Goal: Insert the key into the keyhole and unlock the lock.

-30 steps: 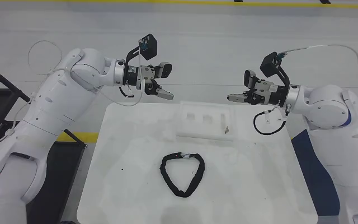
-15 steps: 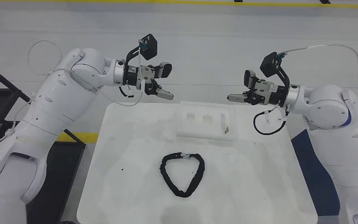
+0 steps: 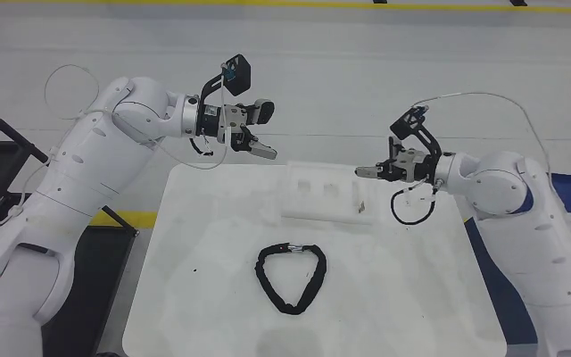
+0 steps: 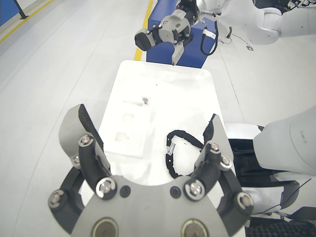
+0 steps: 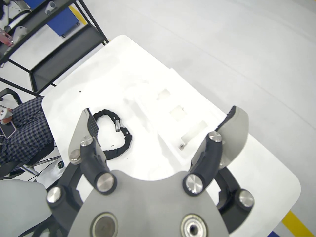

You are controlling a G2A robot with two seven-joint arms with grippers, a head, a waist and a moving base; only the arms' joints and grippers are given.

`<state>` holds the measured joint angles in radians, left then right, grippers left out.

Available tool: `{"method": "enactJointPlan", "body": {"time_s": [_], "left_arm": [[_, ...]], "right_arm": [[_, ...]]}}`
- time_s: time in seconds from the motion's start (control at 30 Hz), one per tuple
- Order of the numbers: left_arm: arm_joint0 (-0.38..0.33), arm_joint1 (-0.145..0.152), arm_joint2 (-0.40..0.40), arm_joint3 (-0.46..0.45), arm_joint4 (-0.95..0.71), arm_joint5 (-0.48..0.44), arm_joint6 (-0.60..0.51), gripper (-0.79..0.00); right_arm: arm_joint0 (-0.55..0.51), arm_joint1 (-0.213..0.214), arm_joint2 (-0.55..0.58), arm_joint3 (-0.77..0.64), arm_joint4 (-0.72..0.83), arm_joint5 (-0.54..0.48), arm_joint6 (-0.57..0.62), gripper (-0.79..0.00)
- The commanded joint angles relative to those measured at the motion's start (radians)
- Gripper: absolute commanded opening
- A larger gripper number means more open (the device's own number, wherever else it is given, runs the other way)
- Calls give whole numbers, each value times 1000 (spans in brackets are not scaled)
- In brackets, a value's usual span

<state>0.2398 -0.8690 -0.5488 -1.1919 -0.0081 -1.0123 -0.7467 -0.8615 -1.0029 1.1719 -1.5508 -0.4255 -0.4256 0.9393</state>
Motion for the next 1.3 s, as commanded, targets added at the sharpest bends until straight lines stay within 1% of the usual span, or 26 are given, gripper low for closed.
{"method": "enactJointPlan", "body": {"time_s": [0.0, 0.23, 0.43, 0.6, 0.83, 1.0, 1.17, 1.27], "left_arm": [[0, 0, 0, 0, 0, 0, 0, 0], [0, 0, 0, 0, 0, 0, 0, 0], [0, 0, 0, 0, 0, 0, 0, 0], [0, 0, 0, 0, 0, 0, 0, 0], [0, 0, 0, 0, 0, 0, 0, 0], [0, 0, 0, 0, 0, 0, 0, 0], [0, 0, 0, 0, 0, 0, 0, 0], [0, 0, 0, 0, 0, 0, 0, 0]], "right_arm": [[-11, -2, -14, 13, -4, 34, 4, 0], [-17, -19, -83, 106, -12, 224, 2, 0], [7, -42, -152, 196, -1, 297, -10, 0], [51, -69, -221, 283, 16, 340, -1, 0], [115, -109, -314, 400, 34, 347, 25, 0], [162, -137, -370, 484, 41, 301, 51, 0], [205, -163, -404, 578, 65, 255, 64, 0], [231, -178, -420, 633, 76, 237, 71, -52]]}}
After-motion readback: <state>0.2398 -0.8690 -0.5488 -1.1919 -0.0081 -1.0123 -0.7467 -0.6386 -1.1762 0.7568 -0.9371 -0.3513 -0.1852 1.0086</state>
